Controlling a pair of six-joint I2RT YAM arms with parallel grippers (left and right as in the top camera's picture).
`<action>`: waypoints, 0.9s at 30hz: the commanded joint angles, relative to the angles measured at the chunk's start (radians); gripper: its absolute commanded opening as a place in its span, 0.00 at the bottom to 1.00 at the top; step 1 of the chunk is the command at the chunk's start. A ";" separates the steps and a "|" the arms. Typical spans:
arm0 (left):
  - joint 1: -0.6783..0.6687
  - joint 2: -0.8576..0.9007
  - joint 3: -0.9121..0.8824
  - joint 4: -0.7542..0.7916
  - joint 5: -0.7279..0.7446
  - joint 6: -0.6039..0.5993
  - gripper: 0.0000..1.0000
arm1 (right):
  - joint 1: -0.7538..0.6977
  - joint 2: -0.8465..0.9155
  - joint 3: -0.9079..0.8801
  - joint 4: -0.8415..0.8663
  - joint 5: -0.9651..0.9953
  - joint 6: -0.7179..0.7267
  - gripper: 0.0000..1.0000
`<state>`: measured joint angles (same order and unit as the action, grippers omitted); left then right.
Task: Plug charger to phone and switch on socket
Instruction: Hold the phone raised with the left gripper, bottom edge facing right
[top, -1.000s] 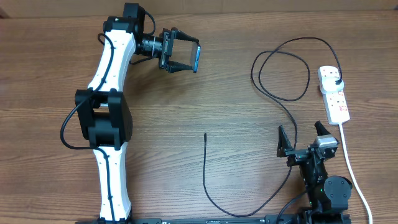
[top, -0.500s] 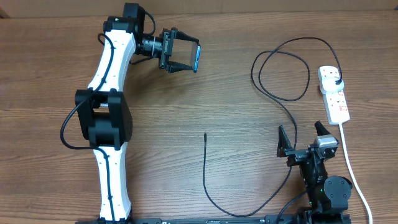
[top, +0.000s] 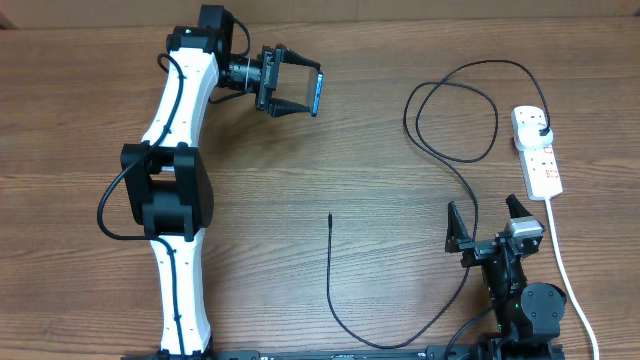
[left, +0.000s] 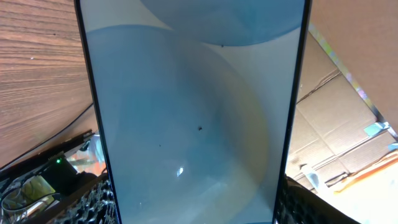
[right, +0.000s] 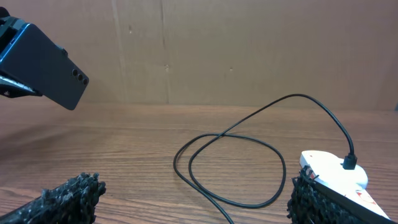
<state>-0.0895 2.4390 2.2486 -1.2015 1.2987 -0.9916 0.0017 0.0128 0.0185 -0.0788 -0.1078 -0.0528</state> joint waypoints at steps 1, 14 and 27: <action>-0.011 -0.006 0.034 -0.002 0.058 0.009 0.04 | 0.005 -0.009 -0.011 0.004 -0.005 0.000 1.00; -0.026 -0.006 0.034 -0.002 0.058 0.014 0.04 | 0.005 -0.009 -0.011 0.005 -0.005 0.000 1.00; -0.029 -0.006 0.033 -0.003 0.052 0.034 0.05 | 0.005 -0.009 -0.011 0.005 -0.005 0.000 1.00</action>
<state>-0.1116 2.4390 2.2486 -1.2041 1.2987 -0.9905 0.0017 0.0128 0.0185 -0.0788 -0.1081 -0.0525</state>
